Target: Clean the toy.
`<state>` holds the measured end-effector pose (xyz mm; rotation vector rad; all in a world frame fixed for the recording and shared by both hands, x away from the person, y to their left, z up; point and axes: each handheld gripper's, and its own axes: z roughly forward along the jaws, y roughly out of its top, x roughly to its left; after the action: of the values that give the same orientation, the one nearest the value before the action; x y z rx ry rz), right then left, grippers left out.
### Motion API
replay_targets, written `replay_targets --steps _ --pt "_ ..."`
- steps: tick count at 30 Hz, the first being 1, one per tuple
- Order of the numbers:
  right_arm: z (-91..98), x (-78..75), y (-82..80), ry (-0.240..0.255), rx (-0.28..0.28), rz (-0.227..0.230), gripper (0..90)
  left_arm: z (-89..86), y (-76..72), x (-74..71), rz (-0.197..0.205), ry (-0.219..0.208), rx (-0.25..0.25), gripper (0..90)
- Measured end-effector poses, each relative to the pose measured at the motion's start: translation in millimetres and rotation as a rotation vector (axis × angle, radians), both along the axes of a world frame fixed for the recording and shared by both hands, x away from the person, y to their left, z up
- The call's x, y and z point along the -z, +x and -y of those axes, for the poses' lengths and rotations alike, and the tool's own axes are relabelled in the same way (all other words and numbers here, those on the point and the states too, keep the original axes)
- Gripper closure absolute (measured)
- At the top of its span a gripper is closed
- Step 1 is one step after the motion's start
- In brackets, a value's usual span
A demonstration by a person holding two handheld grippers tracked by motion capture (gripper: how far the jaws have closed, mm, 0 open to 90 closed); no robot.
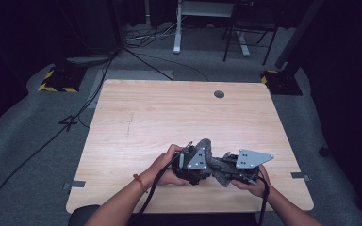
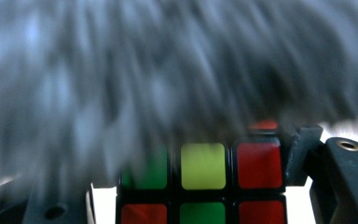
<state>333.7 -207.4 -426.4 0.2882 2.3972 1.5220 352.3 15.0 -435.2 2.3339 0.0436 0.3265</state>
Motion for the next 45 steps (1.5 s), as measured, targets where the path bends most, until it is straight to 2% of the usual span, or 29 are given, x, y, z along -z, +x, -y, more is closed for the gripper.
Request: replay_targets --steps 4,8,10,15,18,20,22,25,28,30,35,37,39,40,42,44,45 --pt "-2.2 -0.4 0.5 -0.003 0.002 -0.007 77.3 -1.6 1.9 -0.1 -0.008 -0.012 -0.005 33.1" --pt "4.6 1.1 6.9 -0.022 0.041 -0.033 77.4 -8.3 2.4 -5.0 -0.008 -0.046 -0.017 33.2" --pt "9.3 6.8 12.2 -0.042 0.061 -0.062 77.4 -12.4 2.7 -8.7 -0.003 -0.056 -0.023 33.2" --pt "16.1 24.4 26.6 -0.089 0.092 -0.15 77.3 -23.0 2.0 -18.4 0.008 -0.113 -0.028 33.2" --pt "15.3 28.1 29.8 -0.089 0.083 -0.18 77.3 -25.9 1.8 -20.9 0.006 -0.139 -0.023 33.1" --pt "13.1 29.4 30.1 -0.097 0.078 -0.185 77.3 -26.1 1.2 -21.5 0.006 -0.146 -0.014 33.2" --pt "12.5 30.3 30.2 -0.092 0.072 -0.196 77.3 -25.9 1.0 -21.5 0.006 -0.149 -0.011 33.1" --pt "12.9 30.3 29.2 -0.024 0.015 -0.232 77.3 -24.6 -0.3 -20.0 0.019 -0.139 -0.003 33.1" --pt "14.0 31.5 29.1 0.023 -0.018 -0.26 77.4 -27.2 1.0 -20.4 -0.001 -0.161 0.005 32.9" --pt "16.0 31.7 29.9 0.055 -0.028 -0.274 77.4 -28.4 2.2 -19.5 -0.007 -0.16 0.004 32.8" --pt "20.2 22.9 26.6 0.12 -0.056 -0.248 77.4 -26.2 2.4 -14.5 0.001 -0.102 -0.01 32.8" --pt "17.6 18.0 22.4 0.106 -0.059 -0.207 77.4 -20.2 1.0 -10.8 0.025 -0.054 -0.02 33.1" --pt "13.7 12.8 17.4 0.095 -0.069 -0.176 77.4 -15.3 -0.8 -7.6 0.035 -0.038 -0.023 33.2" --pt "10.8 10.5 15.3 0.066 -0.055 -0.156 77.4 -14.0 -0.3 -7.1 0.04 -0.028 -0.027 33.3" --pt "8.6 8.4 13.3 0.025 -0.017 -0.113 77.3 -15.3 1.8 -8.0 0.028 -0.046 -0.037 33.4" --pt "11.2 9.1 15.8 0.038 0.013 -0.118 77.3 -17.3 3.5 -10.3 0.005 -0.077 -0.036 33.5" --pt "12.6 9.7 17.9 0.034 0.033 -0.118 77.3 -18.0 3.5 -11.7 0.008 -0.083 -0.033 33.5"
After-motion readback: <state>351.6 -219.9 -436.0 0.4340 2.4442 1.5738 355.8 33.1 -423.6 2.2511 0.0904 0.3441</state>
